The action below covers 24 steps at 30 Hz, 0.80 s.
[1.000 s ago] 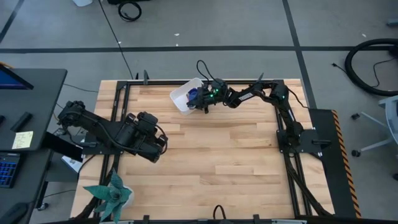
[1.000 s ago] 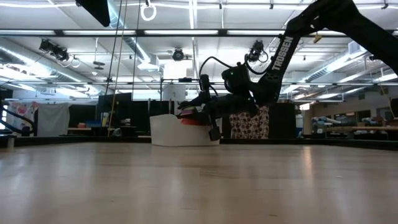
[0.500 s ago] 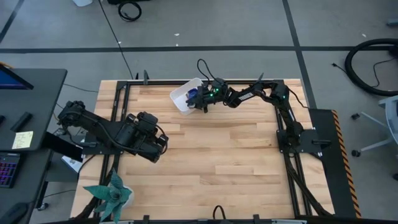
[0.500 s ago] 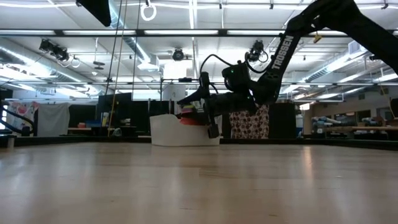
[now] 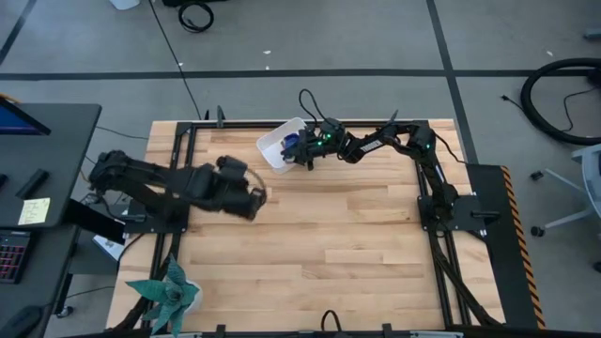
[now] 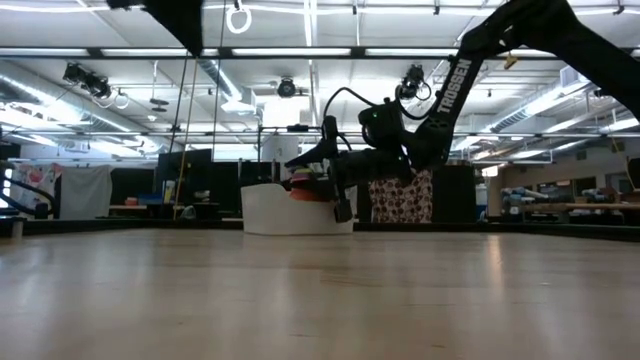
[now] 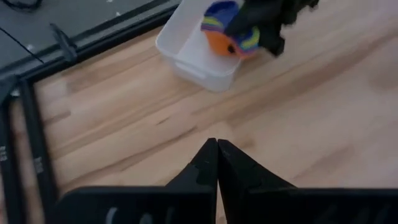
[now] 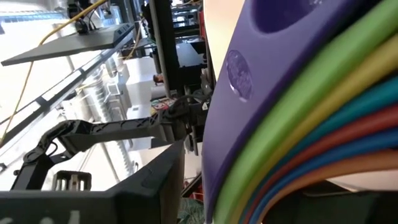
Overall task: Nest measuring cups in basket
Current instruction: Put the stacked measuring cups into the white bin
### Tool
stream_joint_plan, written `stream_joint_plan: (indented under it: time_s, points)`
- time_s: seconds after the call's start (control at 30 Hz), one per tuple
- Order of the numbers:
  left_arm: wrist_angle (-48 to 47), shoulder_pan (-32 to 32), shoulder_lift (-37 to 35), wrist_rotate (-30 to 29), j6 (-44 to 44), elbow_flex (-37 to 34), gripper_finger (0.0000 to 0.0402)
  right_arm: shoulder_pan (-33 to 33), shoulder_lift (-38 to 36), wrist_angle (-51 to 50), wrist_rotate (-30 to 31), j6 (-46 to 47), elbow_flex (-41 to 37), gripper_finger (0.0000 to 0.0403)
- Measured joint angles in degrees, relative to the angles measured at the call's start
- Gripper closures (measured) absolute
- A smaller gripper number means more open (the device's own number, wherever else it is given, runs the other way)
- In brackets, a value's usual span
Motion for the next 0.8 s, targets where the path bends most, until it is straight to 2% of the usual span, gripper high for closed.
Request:
stream_joint_plan:
  time_s: [0.27, 0.43, 0.63, 0.8]
  points:
    - [18.30, 13.22, 2.20, 9.95, 14.42, 0.07, 0.0393, 0.01, 0.00, 0.21, -0.07, 0.01, 0.00, 0.0231]
    - [21.23, 18.74, 5.35, 12.05, 14.77, 0.02, 0.0393, 0.00, 0.00, 0.27, -0.72, -0.17, 0.00, 0.0231]
    - [23.70, 23.31, 6.84, 13.77, 20.18, -0.03, 0.0397, 0.00, 0.00, 0.31, -1.05, -0.93, -0.01, 0.0231]
    - [25.73, 27.40, 7.39, 21.88, 28.49, 0.04, 0.0398, 0.00, 0.00, 0.36, -1.25, -1.02, -0.01, 0.0231]
